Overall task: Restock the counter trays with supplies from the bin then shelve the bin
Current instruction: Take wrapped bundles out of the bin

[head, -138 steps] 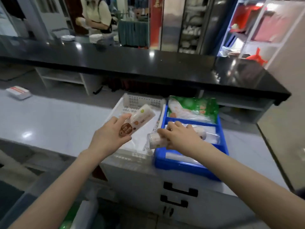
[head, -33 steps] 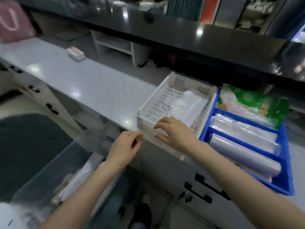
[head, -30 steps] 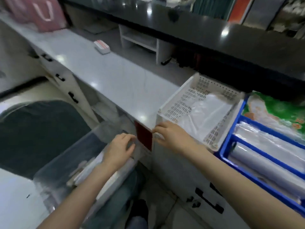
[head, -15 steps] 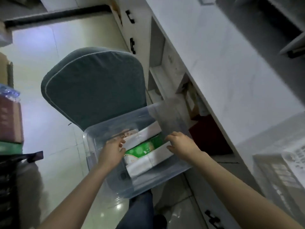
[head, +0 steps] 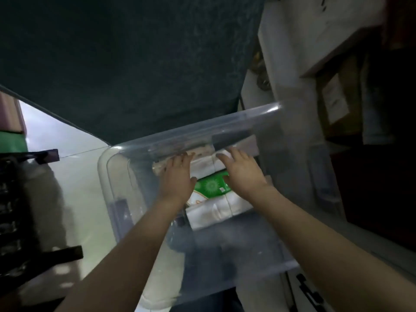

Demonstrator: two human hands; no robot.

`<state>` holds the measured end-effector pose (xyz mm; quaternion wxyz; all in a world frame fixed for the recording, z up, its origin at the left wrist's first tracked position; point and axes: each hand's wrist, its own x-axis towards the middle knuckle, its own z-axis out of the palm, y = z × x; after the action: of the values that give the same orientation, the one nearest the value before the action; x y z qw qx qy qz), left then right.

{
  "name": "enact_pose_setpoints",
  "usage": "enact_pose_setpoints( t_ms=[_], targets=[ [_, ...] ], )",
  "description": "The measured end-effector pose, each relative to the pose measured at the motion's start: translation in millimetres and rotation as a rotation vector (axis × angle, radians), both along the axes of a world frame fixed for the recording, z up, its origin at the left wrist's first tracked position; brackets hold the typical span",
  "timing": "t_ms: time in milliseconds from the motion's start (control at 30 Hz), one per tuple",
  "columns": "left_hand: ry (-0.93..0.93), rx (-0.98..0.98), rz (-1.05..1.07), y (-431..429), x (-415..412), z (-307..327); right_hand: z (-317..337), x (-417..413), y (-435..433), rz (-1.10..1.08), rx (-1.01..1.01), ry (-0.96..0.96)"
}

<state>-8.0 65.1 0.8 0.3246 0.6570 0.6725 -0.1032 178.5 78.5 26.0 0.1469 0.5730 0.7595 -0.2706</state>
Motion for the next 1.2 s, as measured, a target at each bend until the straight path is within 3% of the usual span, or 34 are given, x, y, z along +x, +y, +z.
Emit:
enact_pose_setpoints(
  t_ms=[300,600,700,833,933,1067,1200],
  targets=[
    [0.004,0.076,0.061,-1,4,-47,-62,-8,26,0.131,0.019,-0.096],
    [-0.123,0.143,-0.004,-28,10,-14,-38,14,-2,0.100,-0.017,-0.014],
    [-0.183,0.055,-0.092,-45,5,-4,-25,26,-17,0.133,-0.089,0.024],
    [-0.270,-0.242,-0.120,-66,5,-11,-30,34,-42,0.188,-0.378,0.032],
    [-0.233,-0.368,-0.148,-82,13,-33,-47,32,-58,0.219,-0.412,-0.015],
    [-0.053,-0.270,-0.140,-93,22,-56,-68,24,-71,0.081,-0.314,-0.034],
    [-0.077,-0.237,-0.136,-93,24,-62,-74,29,-66,0.116,-0.245,-0.073]
  ],
)
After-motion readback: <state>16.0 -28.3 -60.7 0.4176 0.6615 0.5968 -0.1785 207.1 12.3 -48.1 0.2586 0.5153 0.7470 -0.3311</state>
